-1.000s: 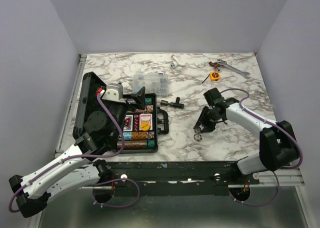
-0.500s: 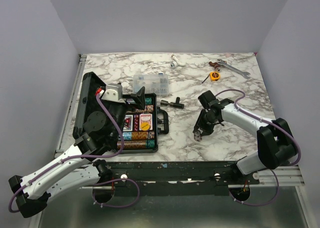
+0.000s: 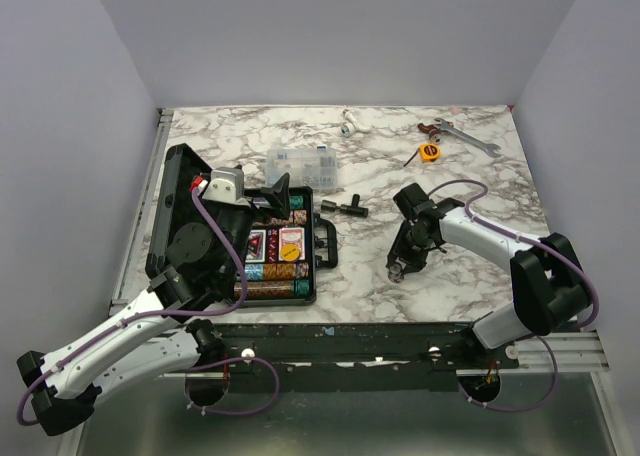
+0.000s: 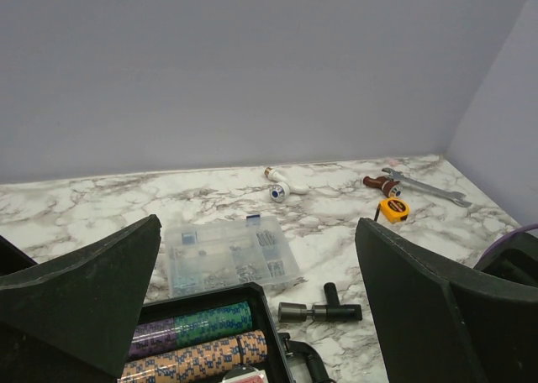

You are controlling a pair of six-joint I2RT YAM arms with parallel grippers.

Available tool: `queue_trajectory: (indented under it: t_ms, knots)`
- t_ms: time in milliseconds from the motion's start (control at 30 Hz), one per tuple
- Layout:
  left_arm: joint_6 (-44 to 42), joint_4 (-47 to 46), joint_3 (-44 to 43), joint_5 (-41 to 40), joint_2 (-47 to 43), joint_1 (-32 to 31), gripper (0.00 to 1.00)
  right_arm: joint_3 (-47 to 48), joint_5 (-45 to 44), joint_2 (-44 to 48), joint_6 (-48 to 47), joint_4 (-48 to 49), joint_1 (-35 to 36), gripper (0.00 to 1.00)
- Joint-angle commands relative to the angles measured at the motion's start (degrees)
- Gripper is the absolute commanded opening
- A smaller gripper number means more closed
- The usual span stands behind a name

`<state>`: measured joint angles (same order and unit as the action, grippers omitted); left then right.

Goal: Pack up texas hold em set

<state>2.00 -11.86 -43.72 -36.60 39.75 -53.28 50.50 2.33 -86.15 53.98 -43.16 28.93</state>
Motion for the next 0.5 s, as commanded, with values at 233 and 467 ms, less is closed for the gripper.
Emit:
queue_trajectory:
  t_ms: [233, 467]
  knots:
    - [0.36, -0.01, -1.91, 1.02, -0.62, -0.25, 0.98, -0.22, -1.19, -0.86, 0.65, -0.51, 0.98, 0.41]
    - [0.45, 0.08, -1.97, 1.17, -0.49, -0.25, 0.98, -0.31, -1.30, -1.21, 0.85, -0.69, 1.31, 0.42]
